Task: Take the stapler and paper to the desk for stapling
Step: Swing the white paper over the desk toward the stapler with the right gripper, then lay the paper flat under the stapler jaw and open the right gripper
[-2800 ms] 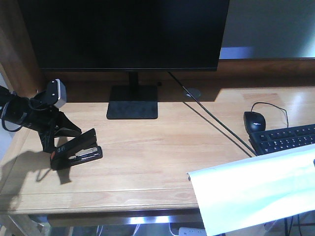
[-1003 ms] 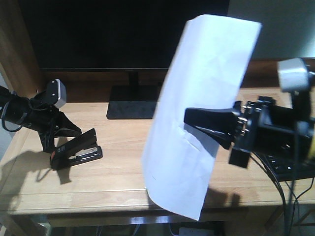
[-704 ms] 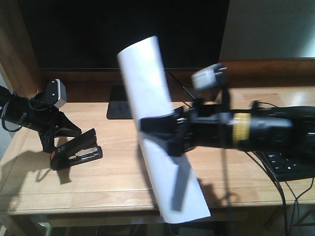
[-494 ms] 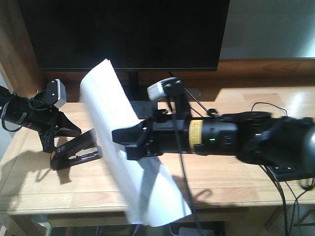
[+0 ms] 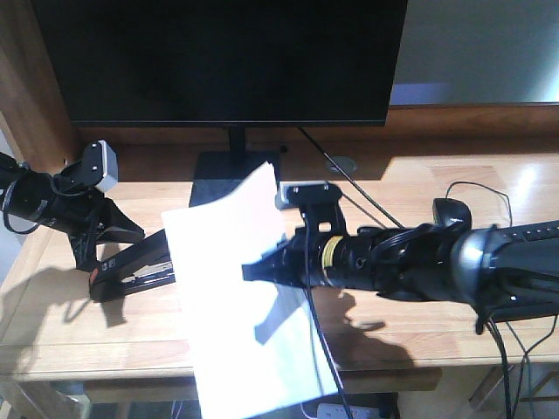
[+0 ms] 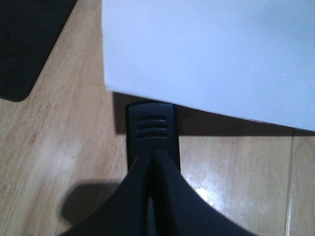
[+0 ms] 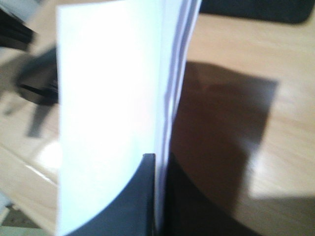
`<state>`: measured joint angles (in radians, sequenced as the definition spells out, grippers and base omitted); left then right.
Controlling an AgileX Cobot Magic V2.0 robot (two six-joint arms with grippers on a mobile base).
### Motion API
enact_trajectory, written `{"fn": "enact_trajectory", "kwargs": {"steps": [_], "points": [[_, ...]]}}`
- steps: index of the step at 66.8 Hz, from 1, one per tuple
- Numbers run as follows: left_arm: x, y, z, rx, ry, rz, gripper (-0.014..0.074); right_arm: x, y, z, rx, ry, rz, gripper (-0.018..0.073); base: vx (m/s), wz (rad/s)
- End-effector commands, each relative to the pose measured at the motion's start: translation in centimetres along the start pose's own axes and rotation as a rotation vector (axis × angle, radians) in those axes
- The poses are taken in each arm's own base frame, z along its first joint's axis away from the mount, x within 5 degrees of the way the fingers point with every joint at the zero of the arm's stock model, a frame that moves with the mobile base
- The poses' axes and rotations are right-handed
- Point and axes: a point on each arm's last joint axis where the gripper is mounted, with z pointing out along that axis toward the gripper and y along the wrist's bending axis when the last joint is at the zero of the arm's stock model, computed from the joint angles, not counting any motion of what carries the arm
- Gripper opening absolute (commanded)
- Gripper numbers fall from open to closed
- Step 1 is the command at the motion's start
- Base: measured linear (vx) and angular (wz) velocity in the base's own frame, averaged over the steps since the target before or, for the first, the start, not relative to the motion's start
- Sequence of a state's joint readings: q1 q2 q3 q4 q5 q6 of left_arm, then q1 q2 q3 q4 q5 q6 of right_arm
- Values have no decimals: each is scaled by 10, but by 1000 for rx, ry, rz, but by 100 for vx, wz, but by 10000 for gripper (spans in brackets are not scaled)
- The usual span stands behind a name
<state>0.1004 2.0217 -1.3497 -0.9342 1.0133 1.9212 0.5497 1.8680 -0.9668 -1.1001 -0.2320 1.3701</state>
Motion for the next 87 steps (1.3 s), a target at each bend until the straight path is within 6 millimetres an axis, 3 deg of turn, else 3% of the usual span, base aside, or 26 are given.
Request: {"fn": "enact_trajectory", "kwargs": {"steps": [1, 26, 49, 59, 87], "points": [[-26, 0, -20, -46, -70, 21, -7, -10, 3, 1, -24, -40, -5, -2, 0, 0], [-26, 0, -20, -46, -70, 21, -7, -8, 5, 9, -88, -81, 2, -2, 0, 0], [-26, 0, -20, -46, -70, 21, -7, -33, 19, -12, -168, -240, 9, -2, 0, 0], [-26, 0, -20, -46, -70, 21, -7, -34, 22, -13, -195, -258, 8, -2, 0, 0], [-26, 0, -20, -46, -70, 21, -7, -23, 14, 15, -235, -255, 96, -2, 0, 0]]}}
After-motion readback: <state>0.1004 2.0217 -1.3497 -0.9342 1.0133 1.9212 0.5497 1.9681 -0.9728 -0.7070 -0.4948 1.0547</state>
